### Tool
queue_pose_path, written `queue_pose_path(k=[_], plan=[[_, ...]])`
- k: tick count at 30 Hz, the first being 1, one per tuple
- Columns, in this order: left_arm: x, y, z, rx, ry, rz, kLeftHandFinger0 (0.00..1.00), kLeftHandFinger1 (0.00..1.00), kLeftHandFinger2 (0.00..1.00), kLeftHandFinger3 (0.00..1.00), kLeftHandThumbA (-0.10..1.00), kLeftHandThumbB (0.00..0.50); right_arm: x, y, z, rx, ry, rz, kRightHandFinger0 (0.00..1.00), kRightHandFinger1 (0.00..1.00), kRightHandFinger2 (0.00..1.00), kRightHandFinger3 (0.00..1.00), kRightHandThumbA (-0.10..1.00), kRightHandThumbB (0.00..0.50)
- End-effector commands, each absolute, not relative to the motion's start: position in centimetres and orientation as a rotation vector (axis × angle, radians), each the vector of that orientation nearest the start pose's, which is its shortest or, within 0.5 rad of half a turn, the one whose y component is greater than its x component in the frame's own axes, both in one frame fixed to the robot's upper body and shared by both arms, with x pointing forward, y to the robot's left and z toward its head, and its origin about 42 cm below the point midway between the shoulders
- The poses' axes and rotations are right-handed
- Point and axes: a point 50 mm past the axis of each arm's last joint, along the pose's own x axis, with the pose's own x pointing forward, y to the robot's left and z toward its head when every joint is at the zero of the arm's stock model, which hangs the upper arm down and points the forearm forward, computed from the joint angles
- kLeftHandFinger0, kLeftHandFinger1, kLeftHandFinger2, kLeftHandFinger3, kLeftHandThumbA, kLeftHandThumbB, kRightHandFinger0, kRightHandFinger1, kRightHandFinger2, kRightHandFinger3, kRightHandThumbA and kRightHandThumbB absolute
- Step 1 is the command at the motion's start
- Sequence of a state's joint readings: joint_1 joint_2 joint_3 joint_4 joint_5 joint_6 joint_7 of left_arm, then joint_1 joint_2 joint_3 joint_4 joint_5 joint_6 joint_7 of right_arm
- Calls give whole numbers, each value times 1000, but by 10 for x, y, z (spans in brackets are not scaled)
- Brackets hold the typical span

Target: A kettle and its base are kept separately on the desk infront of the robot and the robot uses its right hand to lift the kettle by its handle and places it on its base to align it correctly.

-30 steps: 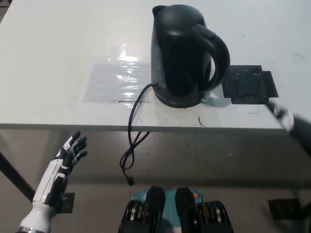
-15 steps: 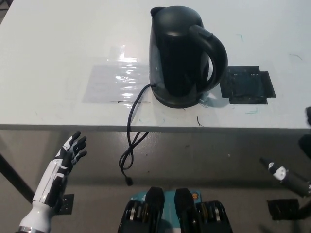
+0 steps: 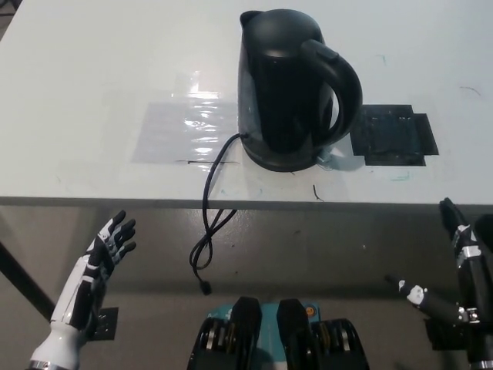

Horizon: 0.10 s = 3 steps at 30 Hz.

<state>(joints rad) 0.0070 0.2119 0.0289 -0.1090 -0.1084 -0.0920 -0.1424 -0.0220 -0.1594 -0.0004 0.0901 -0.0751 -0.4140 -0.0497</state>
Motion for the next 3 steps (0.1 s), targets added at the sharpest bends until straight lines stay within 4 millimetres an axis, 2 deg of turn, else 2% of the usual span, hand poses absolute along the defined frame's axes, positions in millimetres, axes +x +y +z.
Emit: queue_pose_path(k=[1,3], plan=[[284,279,149,117,-268,-132,1000,1000,1000,1000,1000,23,276,-257,104,-131,-362,49,1000,1000,1000,1000,1000,433],[284,279,149,116,-267,-129,1000,1000,1000,1000,1000,18,274,-257,102,-127,-355,52,1000,1000,1000,1000,1000,443]])
